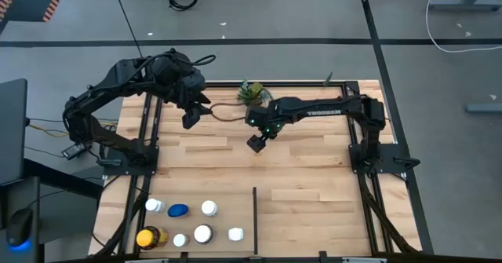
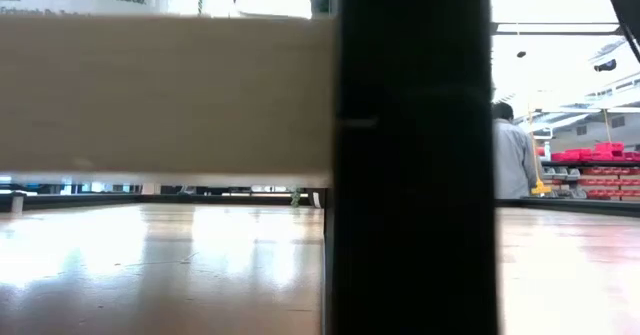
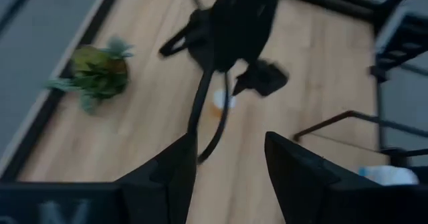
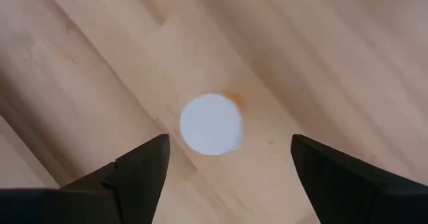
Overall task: Pick and place medicine bottles onto shelf by color
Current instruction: Put the orange medicine bottle on the shelf
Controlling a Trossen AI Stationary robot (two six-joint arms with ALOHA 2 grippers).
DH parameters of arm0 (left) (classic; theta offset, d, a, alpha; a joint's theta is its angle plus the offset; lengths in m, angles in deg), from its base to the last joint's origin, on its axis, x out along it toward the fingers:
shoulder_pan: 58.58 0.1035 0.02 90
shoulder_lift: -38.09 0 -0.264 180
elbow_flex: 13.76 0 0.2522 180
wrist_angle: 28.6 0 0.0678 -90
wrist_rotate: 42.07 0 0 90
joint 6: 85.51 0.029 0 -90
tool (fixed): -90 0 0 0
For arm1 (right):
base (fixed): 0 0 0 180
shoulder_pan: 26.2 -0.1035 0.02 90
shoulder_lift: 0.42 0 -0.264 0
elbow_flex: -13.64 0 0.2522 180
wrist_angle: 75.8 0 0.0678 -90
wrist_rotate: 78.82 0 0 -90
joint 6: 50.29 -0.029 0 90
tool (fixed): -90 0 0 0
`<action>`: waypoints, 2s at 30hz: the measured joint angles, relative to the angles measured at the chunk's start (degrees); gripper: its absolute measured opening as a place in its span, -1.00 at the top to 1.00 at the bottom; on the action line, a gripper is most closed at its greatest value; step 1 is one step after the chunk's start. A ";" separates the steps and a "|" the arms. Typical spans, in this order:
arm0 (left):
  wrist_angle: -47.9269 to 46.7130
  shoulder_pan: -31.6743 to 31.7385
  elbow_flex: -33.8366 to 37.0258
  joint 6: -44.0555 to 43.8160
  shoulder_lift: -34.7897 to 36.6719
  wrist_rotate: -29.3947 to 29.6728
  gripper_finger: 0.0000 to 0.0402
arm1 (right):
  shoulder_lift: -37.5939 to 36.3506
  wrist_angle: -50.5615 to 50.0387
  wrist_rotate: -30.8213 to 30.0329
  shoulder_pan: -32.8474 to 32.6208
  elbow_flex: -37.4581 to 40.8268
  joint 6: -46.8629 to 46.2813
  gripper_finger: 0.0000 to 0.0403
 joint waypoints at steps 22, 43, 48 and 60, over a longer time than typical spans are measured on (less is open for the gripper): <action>9.19 -2.96 0.01 5.11 -15.66 4.40 -0.30 | -25.50 -8.76 -16.94 4.62 0.00 6.62 -0.58; 18.02 -9.60 0.01 11.14 -39.97 2.28 -0.53 | -28.50 -19.66 -20.08 2.28 0.02 4.16 -0.58; 20.08 -10.05 0.01 11.23 -41.00 2.41 -0.56 | -28.47 -20.85 -20.11 2.28 0.04 2.37 -0.58; 19.93 -11.04 -0.10 11.06 -42.89 1.99 -0.56 | -28.44 -23.61 -23.55 -0.62 0.04 -0.45 -0.58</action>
